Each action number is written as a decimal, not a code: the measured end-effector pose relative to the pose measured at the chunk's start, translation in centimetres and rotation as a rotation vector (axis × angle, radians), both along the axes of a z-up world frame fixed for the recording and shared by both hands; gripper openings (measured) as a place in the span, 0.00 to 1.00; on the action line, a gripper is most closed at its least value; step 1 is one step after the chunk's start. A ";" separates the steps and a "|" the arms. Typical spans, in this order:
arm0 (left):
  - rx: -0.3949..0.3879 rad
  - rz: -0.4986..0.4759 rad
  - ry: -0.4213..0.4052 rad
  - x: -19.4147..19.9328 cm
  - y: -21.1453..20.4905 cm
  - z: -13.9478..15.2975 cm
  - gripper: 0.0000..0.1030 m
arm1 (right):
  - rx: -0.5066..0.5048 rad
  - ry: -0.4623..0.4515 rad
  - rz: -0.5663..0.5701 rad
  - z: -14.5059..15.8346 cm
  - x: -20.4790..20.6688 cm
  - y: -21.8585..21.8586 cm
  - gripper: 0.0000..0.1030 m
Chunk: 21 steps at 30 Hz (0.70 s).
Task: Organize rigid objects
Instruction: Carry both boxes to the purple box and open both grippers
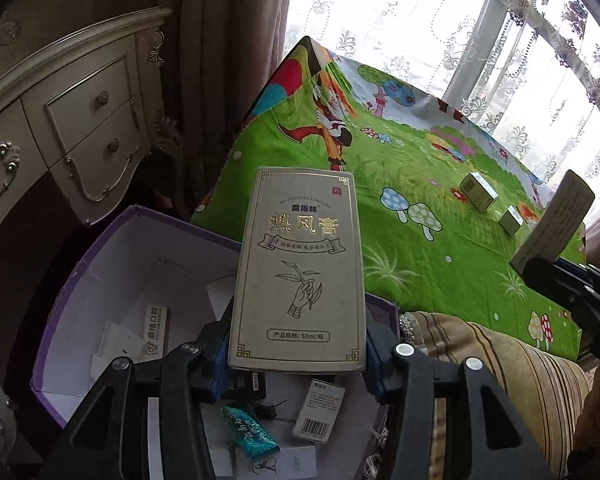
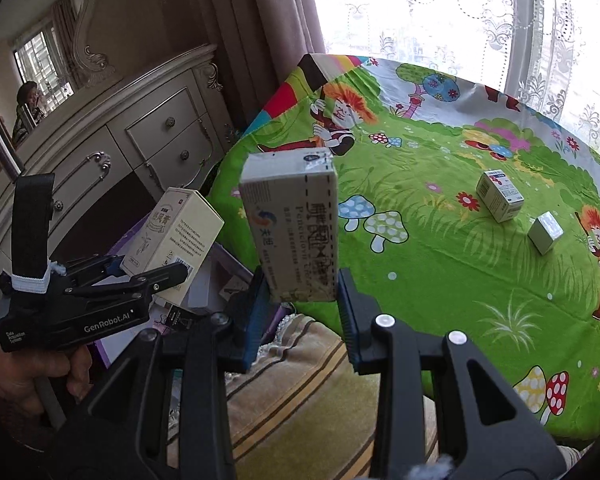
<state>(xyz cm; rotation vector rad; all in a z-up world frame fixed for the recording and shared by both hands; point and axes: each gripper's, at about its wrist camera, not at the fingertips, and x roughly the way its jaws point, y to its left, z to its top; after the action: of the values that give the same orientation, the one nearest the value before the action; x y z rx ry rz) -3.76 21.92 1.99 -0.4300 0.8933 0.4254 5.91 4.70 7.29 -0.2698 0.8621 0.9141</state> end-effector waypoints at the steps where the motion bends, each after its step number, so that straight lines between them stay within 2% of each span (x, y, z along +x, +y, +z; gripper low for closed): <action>1: 0.001 0.019 0.002 -0.8 0.6 -0.1 0.51 | -0.002 0.006 0.023 -0.1 -0.7 0.5 0.37; 12: 0.011 0.139 0.004 -5.1 4.0 -0.4 0.51 | -0.086 0.038 0.269 -2.3 -7.5 4.7 0.37; 19: 0.003 0.178 0.025 -6.4 4.9 -1.2 0.52 | -0.127 0.048 0.336 -3.5 -9.0 5.7 0.38; 21: 0.009 0.192 0.037 -6.4 5.0 -1.2 0.55 | -0.135 0.055 0.329 -3.6 -8.9 5.8 0.49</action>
<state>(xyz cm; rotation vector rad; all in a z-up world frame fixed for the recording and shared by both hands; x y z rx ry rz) -10.16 26.97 0.74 -0.5027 0.8888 0.6152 -2.97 10.47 3.64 -0.5161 0.9478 1.1738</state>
